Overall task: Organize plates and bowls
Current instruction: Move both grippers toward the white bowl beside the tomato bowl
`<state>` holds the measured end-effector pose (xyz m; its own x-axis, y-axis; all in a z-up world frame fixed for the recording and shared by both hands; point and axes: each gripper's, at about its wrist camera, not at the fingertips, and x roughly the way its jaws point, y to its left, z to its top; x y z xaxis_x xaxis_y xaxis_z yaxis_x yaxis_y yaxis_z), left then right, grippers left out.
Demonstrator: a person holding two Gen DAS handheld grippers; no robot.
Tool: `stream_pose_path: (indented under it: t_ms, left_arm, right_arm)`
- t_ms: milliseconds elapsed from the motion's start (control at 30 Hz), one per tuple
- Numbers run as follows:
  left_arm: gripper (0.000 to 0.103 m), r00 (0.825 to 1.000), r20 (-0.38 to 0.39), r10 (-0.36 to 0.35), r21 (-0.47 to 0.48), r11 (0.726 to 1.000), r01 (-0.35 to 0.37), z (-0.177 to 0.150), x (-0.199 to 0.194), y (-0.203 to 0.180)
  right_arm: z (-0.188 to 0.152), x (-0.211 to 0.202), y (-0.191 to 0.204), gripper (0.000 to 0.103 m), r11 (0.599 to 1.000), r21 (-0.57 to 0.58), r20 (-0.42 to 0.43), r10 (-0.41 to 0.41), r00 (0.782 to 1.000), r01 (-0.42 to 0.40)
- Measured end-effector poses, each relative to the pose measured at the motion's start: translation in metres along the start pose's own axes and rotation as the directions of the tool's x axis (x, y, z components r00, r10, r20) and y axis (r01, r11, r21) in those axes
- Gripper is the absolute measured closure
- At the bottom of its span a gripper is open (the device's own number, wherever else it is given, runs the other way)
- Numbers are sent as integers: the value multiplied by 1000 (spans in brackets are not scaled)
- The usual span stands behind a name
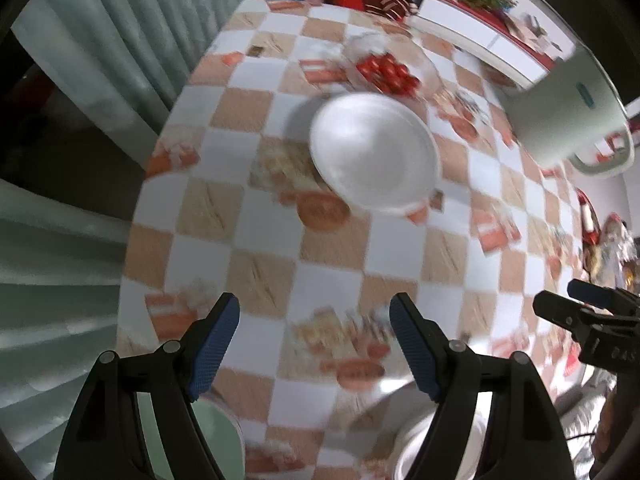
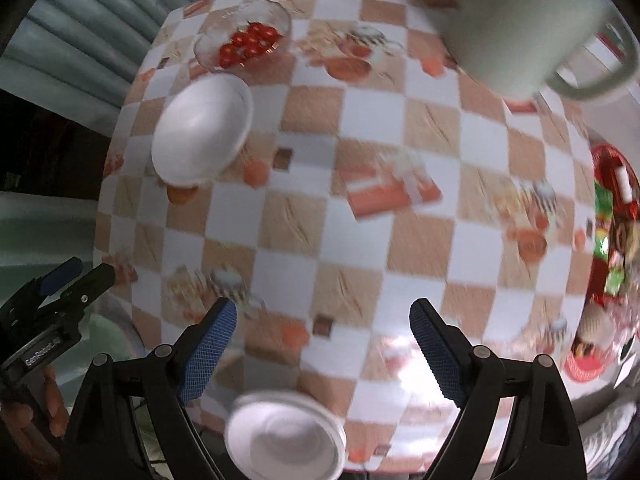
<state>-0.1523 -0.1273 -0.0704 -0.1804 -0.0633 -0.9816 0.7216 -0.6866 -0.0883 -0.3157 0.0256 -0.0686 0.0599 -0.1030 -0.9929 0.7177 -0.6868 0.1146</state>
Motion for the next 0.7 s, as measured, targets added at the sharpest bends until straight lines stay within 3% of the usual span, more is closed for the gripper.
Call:
stream_pose_path:
  t_ms: [367, 700]
  left_arm:
    - [23, 1000, 3, 26, -66, 998, -26, 54, 41, 14]
    - [23, 996, 32, 79, -11, 997, -79, 95, 69, 11]
  right_arm:
    - [71, 36, 24, 14, 997, 43, 28, 58, 998, -60]
    - [99, 67, 37, 14, 995, 76, 34, 63, 997, -66]
